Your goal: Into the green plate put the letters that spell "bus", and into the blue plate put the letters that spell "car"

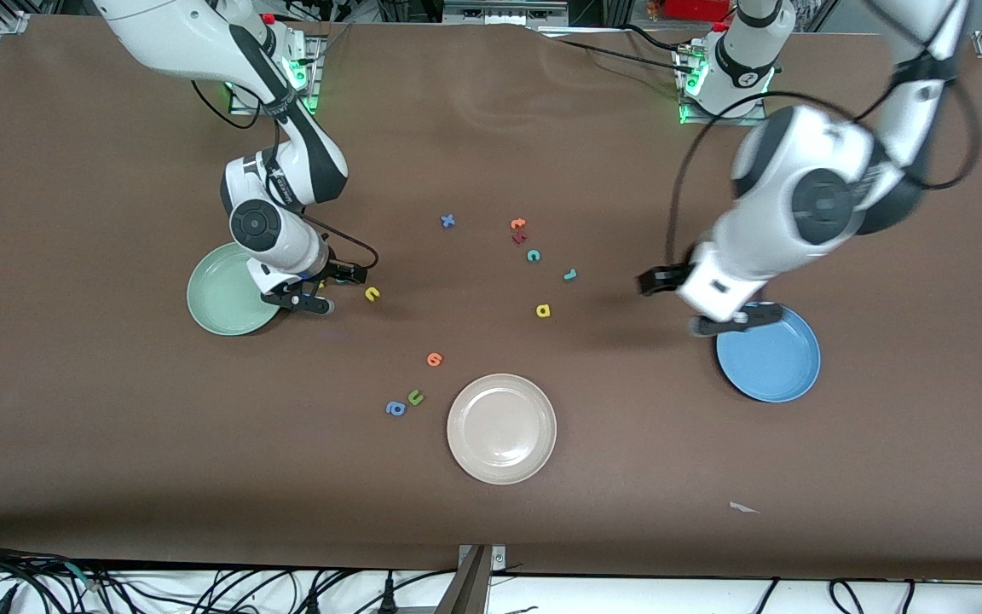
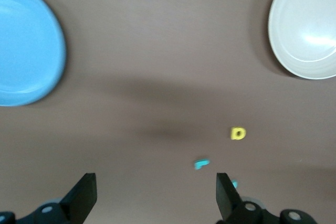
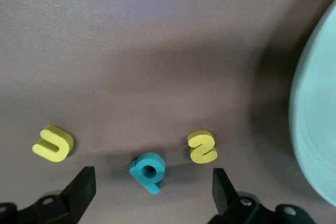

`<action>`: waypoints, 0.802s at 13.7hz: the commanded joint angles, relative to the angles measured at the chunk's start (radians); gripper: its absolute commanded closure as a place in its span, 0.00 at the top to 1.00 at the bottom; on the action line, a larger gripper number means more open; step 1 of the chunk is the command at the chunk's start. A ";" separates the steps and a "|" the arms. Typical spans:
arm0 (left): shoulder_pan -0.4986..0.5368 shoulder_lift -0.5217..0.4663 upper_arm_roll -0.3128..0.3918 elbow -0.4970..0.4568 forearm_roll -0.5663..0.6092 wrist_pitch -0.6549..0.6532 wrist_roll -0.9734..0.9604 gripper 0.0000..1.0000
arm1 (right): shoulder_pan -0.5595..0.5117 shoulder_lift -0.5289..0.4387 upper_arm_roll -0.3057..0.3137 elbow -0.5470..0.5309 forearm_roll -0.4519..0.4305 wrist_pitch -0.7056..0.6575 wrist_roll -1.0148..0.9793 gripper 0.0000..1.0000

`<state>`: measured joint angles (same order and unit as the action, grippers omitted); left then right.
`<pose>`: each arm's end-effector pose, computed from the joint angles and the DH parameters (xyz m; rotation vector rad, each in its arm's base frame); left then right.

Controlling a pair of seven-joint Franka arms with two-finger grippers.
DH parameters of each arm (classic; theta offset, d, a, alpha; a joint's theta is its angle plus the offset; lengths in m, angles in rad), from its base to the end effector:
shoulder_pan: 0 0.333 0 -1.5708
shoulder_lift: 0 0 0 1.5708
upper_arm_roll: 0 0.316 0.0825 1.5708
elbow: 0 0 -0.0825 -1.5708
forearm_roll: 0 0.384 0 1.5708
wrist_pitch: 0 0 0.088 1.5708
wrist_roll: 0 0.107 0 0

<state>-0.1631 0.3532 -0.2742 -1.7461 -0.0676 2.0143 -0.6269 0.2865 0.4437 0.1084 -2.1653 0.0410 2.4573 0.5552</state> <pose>0.5823 -0.2611 0.3726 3.0174 0.3541 -0.2150 0.5047 0.2120 0.1764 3.1094 -0.3135 -0.2592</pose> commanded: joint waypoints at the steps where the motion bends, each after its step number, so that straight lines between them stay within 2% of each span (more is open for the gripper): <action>1: -0.117 0.122 0.003 0.002 0.092 0.165 -0.202 1.00 | -0.006 -0.005 0.011 -0.008 0.011 0.015 0.022 0.72; 3: -0.165 0.205 0.001 0.014 0.193 0.248 -0.319 1.00 | -0.006 -0.005 0.011 -0.008 0.011 0.016 0.022 0.55; 4: -0.173 0.248 0.001 0.029 0.215 0.289 -0.339 1.00 | -0.006 -0.005 0.011 -0.008 0.011 0.016 0.022 0.49; 7: -0.205 0.352 0.007 0.078 0.221 0.343 -0.326 1.00 | -0.006 -0.005 0.011 -0.010 0.011 0.022 0.020 0.49; 9: -0.208 0.380 0.006 0.105 0.256 0.343 -0.326 1.00 | -0.006 -0.005 0.011 -0.010 0.011 0.022 0.020 0.41; 11: -0.222 0.389 0.004 0.106 0.285 0.345 -0.342 1.00 | -0.006 -0.005 0.011 -0.010 0.011 0.022 0.020 0.25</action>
<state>-0.3575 0.7242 -0.2768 -1.6795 0.1728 2.3708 -0.9467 0.2864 0.4460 0.1092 -2.1649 0.0410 2.4651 0.5678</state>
